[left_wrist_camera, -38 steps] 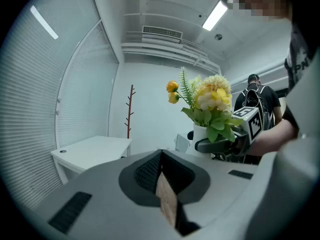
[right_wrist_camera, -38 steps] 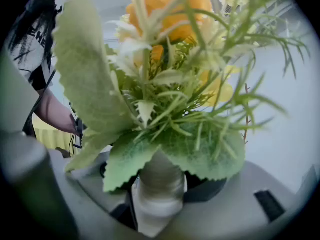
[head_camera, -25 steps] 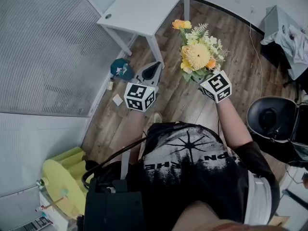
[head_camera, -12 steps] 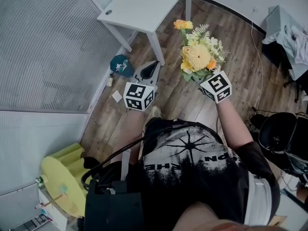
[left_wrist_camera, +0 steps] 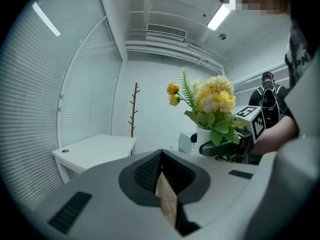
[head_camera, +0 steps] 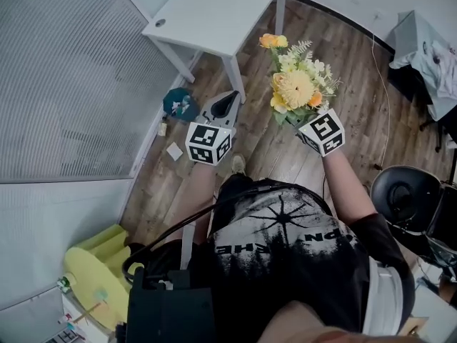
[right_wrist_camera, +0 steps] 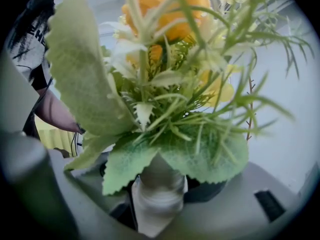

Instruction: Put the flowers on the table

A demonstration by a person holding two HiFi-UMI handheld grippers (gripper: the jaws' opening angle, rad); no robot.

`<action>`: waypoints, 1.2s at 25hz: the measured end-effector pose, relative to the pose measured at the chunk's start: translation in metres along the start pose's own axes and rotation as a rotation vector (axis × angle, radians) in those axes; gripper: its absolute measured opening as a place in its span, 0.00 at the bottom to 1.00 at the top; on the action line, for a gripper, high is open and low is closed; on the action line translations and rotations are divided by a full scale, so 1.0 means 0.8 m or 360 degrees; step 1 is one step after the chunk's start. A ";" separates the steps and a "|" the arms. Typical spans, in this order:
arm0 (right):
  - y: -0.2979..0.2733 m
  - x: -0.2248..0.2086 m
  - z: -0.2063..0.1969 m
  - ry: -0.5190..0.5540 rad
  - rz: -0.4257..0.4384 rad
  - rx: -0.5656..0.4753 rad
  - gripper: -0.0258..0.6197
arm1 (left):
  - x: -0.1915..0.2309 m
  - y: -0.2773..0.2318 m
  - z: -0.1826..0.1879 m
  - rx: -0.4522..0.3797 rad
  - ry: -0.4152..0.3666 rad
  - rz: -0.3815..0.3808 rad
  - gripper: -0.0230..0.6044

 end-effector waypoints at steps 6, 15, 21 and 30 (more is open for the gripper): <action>-0.089 -0.025 0.038 -0.0024 -0.0053 0.0008 0.43 | 0.108 -0.024 0.018 -0.0022 0.0058 -0.0038 0.06; -0.140 -0.039 0.070 -0.0027 -0.0134 -0.0030 0.43 | 0.169 -0.029 0.043 -0.0019 -0.0040 -0.0074 0.06; -0.145 -0.044 0.070 -0.0006 -0.0179 -0.0037 0.43 | 0.176 -0.032 0.044 -0.0018 -0.0068 -0.0094 0.06; -0.252 -0.079 0.096 -0.0033 -0.0219 0.0041 0.43 | 0.286 -0.076 0.044 0.0003 -0.0006 -0.0169 0.06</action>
Point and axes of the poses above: the fingertips, and each gripper's own axes: y backward along the fingers, x to its left, z out of its top, the point moved 3 cm from there along y, backward along the fingers, and after that the axes turned 11 degrees about x, right-handed, at the moved point
